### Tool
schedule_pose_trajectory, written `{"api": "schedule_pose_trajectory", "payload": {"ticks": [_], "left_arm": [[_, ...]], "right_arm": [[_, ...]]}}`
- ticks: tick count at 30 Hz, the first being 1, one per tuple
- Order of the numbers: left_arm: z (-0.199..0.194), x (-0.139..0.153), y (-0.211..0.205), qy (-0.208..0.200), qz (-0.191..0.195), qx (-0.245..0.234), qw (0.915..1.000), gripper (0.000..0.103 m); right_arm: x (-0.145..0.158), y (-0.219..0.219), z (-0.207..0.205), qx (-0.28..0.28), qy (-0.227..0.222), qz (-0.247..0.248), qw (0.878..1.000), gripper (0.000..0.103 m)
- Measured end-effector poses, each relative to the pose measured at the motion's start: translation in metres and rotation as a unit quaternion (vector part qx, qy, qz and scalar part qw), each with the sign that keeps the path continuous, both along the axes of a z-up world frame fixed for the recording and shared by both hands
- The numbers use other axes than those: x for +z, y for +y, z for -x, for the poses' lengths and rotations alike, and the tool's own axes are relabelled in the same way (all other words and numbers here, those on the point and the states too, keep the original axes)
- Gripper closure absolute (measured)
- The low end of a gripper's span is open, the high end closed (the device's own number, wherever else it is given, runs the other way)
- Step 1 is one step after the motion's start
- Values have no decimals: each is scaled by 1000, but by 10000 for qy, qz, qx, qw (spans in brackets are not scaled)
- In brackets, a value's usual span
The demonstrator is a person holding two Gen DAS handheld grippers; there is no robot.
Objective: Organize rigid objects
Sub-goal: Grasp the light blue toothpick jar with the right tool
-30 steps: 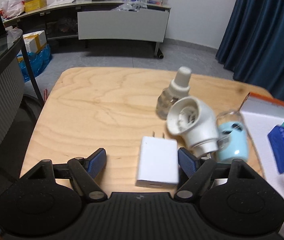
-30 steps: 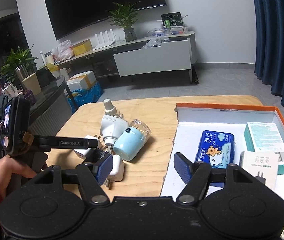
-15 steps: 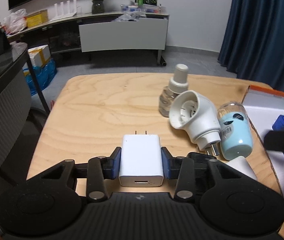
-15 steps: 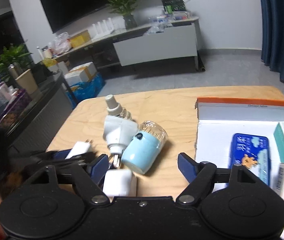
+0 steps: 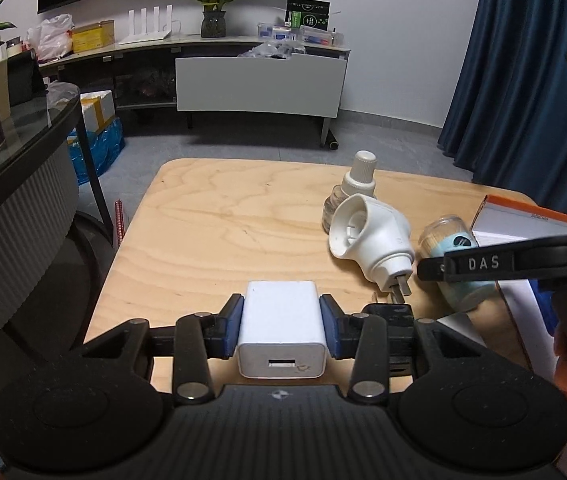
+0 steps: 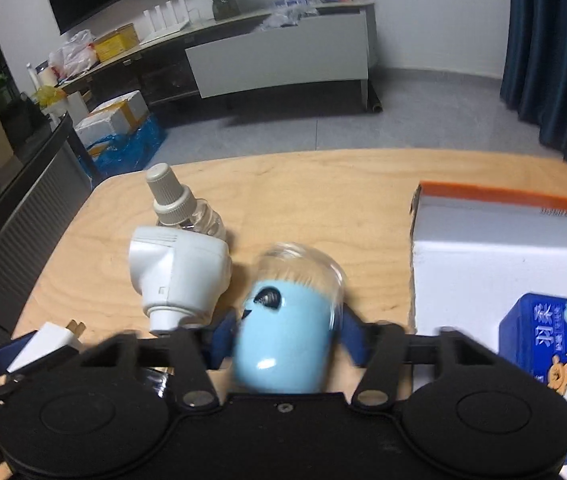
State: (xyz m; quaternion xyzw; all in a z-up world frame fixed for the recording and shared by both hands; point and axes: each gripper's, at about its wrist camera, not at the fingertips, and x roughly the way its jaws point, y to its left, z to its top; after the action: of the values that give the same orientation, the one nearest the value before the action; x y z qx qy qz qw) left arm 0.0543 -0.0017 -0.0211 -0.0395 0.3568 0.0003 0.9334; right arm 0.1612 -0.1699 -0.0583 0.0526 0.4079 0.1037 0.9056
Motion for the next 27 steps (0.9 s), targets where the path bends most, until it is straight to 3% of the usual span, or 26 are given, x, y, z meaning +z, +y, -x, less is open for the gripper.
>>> {"api": "schedule_pose_trajectory", "payload": {"ticks": [15, 27], "left_arm": [[46, 25, -11, -247, 162, 104, 9995, 62], [90, 43, -16, -410, 121, 196, 9989, 62]], "right_arm": [[54, -13, 108, 379, -842, -168, 9956, 46], [60, -13, 172, 455, -823, -363, 9949, 46]]}}
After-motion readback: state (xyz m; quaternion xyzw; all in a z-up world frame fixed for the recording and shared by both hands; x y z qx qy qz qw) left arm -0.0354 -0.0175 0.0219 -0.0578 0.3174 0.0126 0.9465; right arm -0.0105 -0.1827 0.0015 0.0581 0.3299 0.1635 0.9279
